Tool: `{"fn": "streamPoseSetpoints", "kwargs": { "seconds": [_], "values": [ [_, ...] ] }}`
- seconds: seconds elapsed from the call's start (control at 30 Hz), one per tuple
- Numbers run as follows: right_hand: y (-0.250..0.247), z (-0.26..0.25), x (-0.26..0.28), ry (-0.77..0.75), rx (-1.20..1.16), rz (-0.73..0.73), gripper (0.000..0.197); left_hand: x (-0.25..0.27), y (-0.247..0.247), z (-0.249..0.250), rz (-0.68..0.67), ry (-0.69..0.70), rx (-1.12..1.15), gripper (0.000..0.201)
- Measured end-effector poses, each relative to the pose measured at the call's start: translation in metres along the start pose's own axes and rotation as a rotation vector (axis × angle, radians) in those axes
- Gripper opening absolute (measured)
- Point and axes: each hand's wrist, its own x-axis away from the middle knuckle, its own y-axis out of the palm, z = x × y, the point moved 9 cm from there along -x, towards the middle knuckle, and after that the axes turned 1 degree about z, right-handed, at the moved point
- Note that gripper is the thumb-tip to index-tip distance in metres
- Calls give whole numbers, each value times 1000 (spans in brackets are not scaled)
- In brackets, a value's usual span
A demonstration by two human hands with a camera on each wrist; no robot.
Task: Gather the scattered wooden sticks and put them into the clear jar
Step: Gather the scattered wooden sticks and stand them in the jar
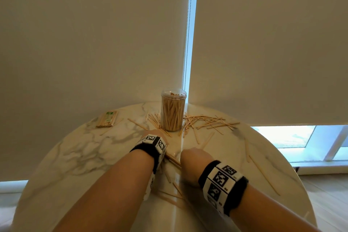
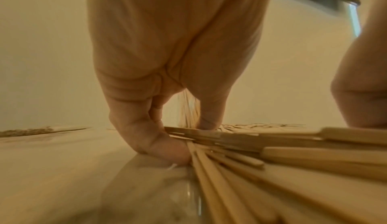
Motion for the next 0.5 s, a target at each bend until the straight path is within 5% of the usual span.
{"fn": "streamPoseSetpoints", "kwargs": {
  "seconds": [0.5],
  "values": [
    [5, 11, 15, -65, 65, -5, 24, -3, -11, -47, -10, -79, 70, 43]
  ]
}}
